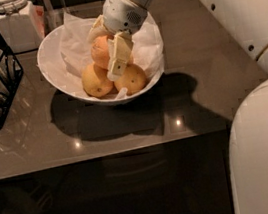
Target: Pick orange from white bowl
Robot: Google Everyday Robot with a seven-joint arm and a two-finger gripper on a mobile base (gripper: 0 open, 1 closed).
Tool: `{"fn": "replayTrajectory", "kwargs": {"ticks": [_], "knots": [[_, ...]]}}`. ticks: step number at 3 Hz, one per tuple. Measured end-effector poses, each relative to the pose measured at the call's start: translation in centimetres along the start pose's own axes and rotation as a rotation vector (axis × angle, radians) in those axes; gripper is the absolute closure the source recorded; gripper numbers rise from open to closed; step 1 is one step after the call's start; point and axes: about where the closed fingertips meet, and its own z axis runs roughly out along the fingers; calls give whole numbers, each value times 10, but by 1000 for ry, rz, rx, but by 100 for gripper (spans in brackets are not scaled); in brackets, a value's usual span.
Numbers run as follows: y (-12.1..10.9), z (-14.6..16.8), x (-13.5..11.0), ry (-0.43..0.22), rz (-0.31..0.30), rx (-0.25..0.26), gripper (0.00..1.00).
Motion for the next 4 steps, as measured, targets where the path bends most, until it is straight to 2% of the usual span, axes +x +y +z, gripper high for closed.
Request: {"fn": "replayTrajectory", "kwargs": {"ticks": [3,4], "knots": [[0,0,0,0,0,0,89],[0,0,0,0,0,0,100]]}}
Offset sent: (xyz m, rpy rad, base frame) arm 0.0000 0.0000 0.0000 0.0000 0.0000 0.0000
